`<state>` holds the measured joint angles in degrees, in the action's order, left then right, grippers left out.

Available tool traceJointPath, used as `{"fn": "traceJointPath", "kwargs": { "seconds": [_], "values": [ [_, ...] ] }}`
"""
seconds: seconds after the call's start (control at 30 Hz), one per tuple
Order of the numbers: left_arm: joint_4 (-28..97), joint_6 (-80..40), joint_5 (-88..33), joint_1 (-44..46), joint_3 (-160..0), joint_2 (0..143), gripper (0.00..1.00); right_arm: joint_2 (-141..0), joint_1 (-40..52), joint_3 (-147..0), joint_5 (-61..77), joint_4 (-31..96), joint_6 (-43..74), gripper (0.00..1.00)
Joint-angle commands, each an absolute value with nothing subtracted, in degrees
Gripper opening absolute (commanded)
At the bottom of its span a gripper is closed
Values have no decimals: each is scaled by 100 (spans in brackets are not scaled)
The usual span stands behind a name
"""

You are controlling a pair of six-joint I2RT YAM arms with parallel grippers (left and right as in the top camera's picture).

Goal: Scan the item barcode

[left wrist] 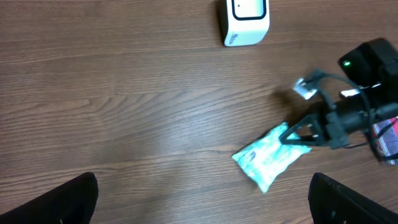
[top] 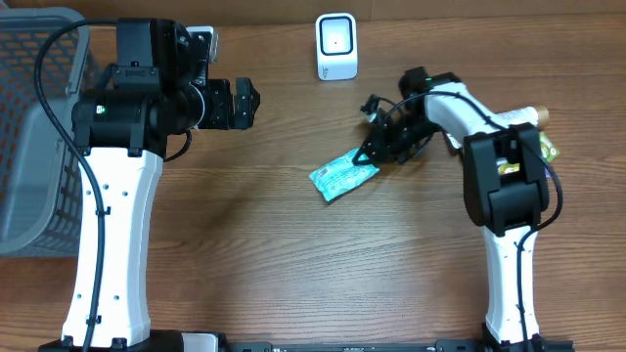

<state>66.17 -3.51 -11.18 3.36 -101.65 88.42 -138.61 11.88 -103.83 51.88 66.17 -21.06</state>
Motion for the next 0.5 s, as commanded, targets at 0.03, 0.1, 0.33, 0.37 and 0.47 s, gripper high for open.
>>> {"fn": "traceJointPath", "kwargs": {
  "seconds": [0.03,0.1,0.33,0.37,0.47],
  "values": [
    [6611,-429,-1146,340,-10226,8875,100,-12853,832,-10597,5970,6893,-2427,4],
    [6613,-429,-1146,340,-10228,8875,100,-12392,746,-10597,5970,6936,-2453,4],
    [6613,-429,-1146,340,-10226,8875,100,-10881,563,-10597,6357,6993,-3203,4],
    [6613,-429,-1146,340,-10226,8875,100,-10700,528,-10597,6355,6967,-3203,4],
    [6611,-429,-1146,340,-10228,8875,100,-10392,434,-10597,6359,6949,-3201,4]
  ]
}}
